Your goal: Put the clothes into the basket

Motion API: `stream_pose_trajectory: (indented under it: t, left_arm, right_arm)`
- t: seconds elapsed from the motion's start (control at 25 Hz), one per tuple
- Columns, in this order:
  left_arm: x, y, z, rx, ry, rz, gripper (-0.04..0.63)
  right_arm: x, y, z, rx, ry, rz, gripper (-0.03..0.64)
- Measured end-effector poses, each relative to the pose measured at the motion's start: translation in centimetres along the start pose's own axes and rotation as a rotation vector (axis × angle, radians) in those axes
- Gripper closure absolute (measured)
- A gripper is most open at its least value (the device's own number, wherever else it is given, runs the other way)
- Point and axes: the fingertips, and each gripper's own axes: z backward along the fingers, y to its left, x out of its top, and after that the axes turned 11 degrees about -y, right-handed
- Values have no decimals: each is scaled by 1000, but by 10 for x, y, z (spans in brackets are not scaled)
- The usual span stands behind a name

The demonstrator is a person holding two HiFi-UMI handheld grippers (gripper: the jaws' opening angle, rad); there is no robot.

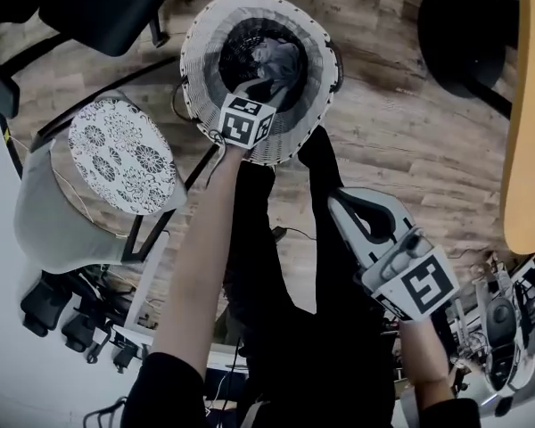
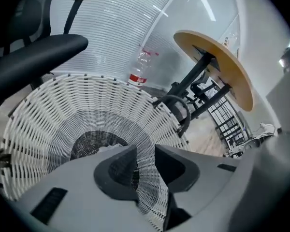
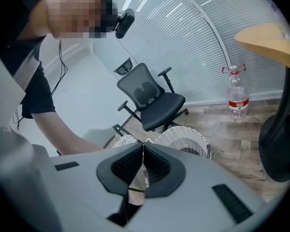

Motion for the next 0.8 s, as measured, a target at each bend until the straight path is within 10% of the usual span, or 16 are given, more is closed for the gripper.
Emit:
stream_pose_trajectory:
  t: [0.8]
  left_arm:
    - [118,-97,168,-5,-194,-31,541]
  right_arm:
    - [101,88,33,44,-54,147,600]
